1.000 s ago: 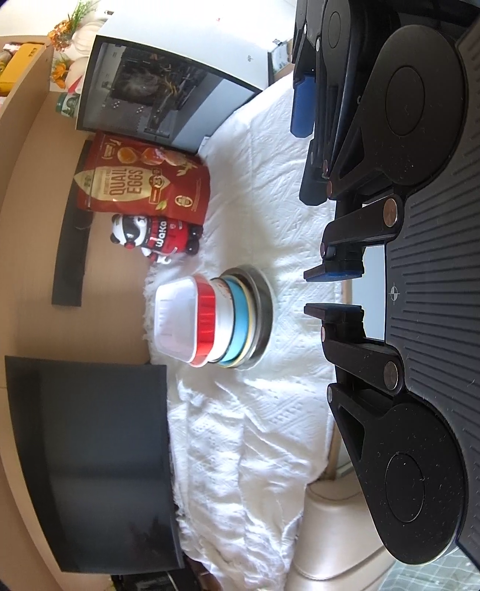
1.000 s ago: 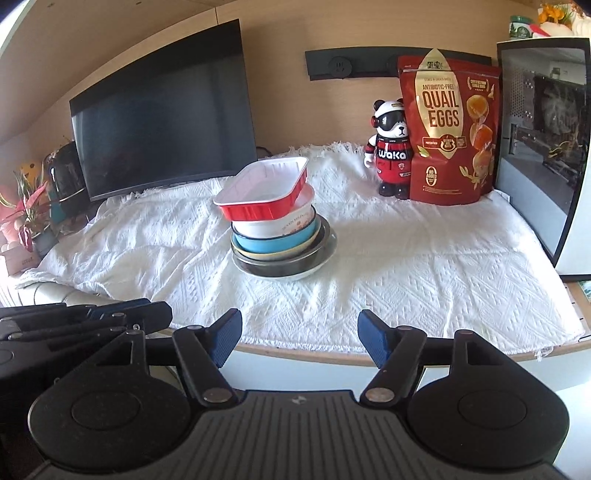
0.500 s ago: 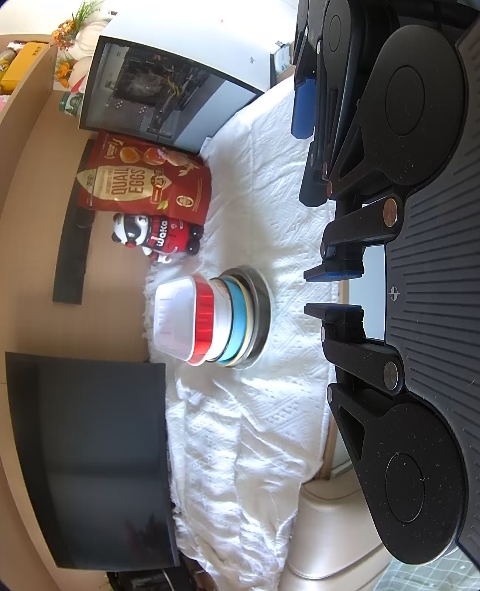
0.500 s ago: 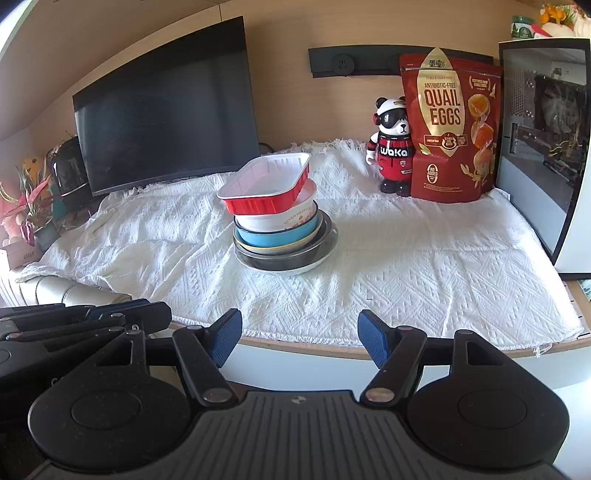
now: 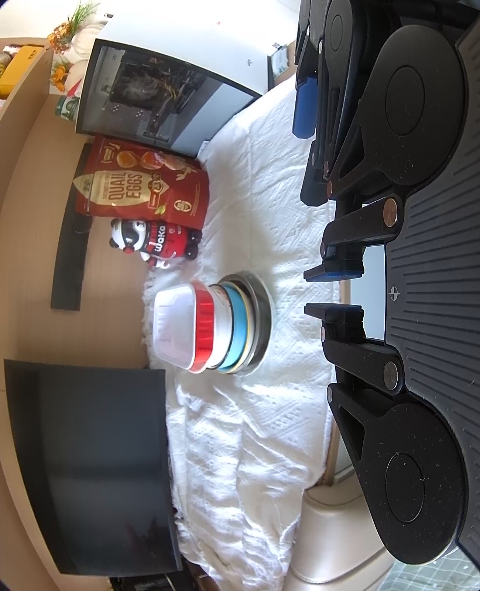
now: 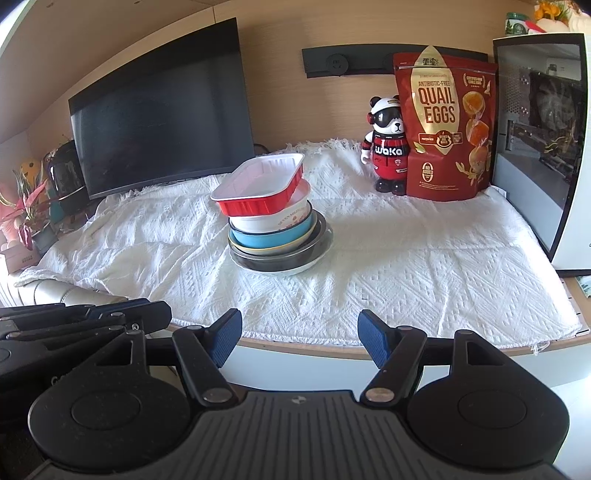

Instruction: Organize plates and bowls

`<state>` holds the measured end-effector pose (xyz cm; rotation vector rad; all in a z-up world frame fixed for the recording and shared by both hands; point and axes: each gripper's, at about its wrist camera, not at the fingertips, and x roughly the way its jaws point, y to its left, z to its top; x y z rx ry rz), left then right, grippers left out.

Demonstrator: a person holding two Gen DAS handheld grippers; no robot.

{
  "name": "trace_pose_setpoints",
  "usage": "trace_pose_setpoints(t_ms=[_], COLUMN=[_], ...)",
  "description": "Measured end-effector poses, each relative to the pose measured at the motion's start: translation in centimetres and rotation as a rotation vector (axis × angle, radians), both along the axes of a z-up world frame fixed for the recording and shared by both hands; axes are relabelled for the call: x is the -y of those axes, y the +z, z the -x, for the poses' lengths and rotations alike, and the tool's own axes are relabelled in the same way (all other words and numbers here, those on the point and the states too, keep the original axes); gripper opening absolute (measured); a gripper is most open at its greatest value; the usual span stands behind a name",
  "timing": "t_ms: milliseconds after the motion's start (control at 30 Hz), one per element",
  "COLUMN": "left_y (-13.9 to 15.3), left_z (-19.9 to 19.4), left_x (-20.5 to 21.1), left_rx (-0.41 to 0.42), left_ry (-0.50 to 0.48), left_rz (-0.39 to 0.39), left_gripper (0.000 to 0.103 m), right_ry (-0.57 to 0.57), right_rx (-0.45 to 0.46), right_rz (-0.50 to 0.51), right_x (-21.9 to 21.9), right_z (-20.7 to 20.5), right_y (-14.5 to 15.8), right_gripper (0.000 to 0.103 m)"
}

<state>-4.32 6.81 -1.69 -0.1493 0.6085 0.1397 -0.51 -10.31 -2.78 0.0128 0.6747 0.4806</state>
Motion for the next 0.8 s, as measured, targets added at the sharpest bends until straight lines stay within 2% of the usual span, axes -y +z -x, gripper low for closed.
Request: trace_pose_setpoints(t_ms=[800], left_y=[-0.50], left_z=[-0.24], left_x=[-0.70], left_rx=[-0.014], left_ry=[0.005], left_rz=[0.012], left_gripper=[0.015], right_ry=[-0.011], right_rx=[-0.005], right_rz=[-0.002], right_x=[-0.11], right_z=[-0.11], right_y=[-0.11], right_gripper=[0.070])
